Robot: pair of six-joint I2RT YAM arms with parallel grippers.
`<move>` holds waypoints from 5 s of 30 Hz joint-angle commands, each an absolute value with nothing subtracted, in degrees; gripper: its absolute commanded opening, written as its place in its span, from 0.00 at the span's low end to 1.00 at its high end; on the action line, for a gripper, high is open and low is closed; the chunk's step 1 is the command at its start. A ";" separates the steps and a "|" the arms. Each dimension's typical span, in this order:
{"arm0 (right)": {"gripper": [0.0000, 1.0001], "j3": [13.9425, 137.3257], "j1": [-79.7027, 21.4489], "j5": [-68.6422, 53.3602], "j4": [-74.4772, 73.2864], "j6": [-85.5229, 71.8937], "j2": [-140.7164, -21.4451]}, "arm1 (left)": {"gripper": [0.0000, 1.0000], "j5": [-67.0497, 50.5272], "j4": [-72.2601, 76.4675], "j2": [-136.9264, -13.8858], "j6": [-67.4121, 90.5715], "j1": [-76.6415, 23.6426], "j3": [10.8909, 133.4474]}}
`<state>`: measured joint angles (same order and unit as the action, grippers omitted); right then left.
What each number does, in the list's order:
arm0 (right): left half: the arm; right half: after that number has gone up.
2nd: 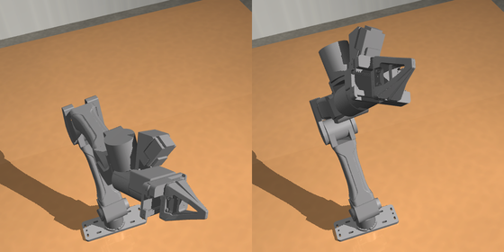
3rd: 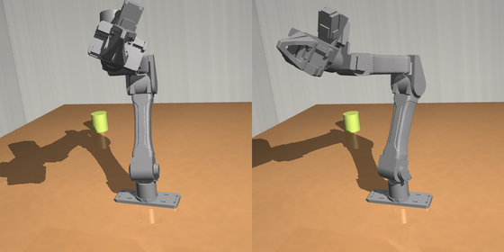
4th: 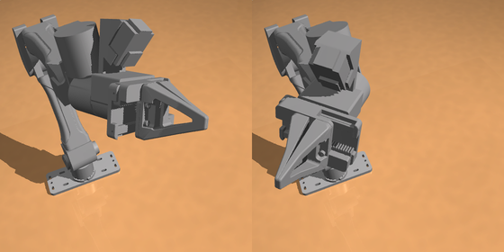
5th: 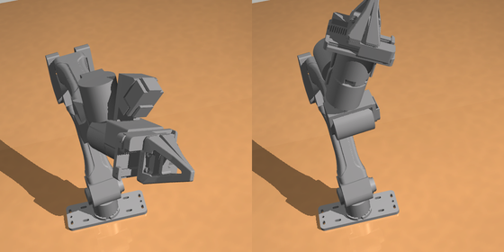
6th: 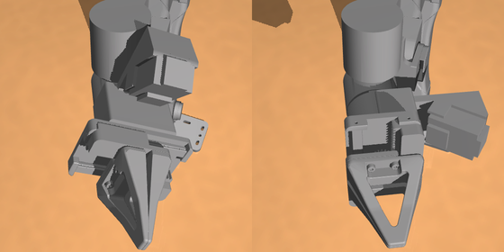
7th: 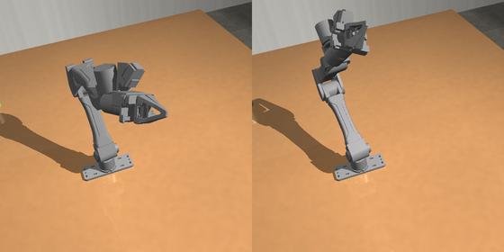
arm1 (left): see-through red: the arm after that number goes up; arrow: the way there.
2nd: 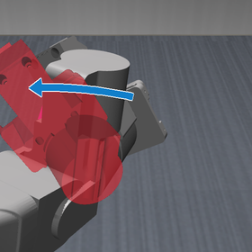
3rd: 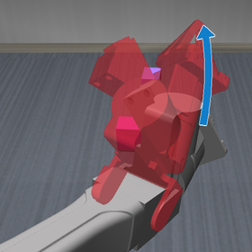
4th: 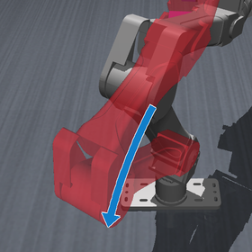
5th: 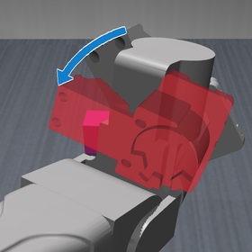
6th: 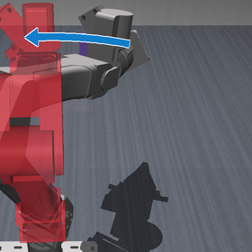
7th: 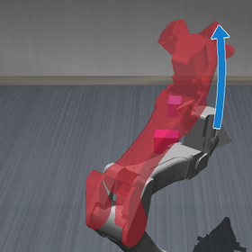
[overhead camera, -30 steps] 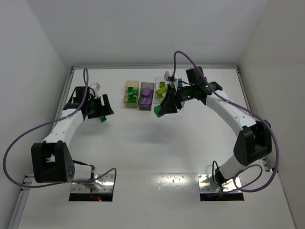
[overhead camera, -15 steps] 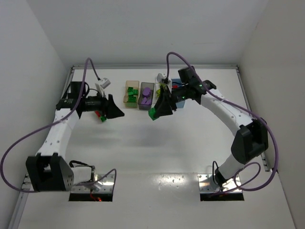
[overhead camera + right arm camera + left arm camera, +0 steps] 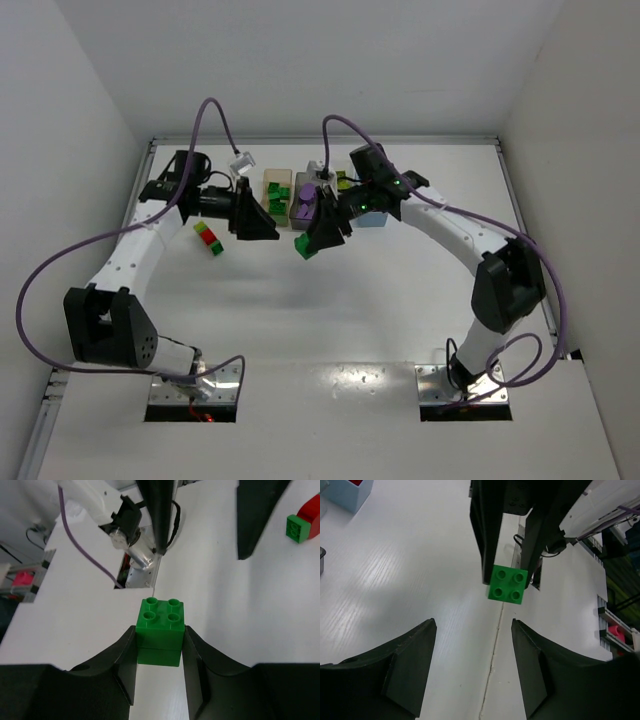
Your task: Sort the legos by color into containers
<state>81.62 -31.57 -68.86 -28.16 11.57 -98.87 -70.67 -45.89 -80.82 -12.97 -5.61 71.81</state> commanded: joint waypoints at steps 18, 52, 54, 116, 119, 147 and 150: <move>0.24 84.55 -31.82 -74.62 -5.28 -10.90 -103.10 | 0.75 -72.06 -46.14 -77.43 -18.28 -10.72 74.00; 0.24 86.66 -33.40 -72.51 -12.39 -2.37 -103.71 | 0.54 -71.55 -46.14 -79.54 -17.75 -12.92 75.67; 0.24 86.66 -33.40 -72.51 -12.39 -2.37 -103.71 | 0.43 -71.54 -46.14 -80.06 -17.75 -12.92 75.67; 0.04 75.40 -31.73 -45.27 -19.51 6.59 -94.83 | 0.18 -15.92 -19.51 -93.24 7.82 -12.12 80.85; 0.04 76.03 -31.11 -44.57 -18.90 5.98 -94.83 | 0.18 -12.31 -19.51 -98.51 8.35 -12.13 83.14; 0.05 83.49 -30.06 -41.58 -17.14 6.50 -101.87 | 0.67 -15.63 -8.46 -103.21 18.27 -10.28 88.69; 0.05 86.21 -30.59 -39.73 -16.44 4.75 -105.20 | 0.74 -18.89 -9.39 -94.68 18.98 -7.75 87.10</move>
<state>81.87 -29.87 -41.69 -19.57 5.85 -103.15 -14.37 -15.68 -106.32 16.12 -10.33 86.43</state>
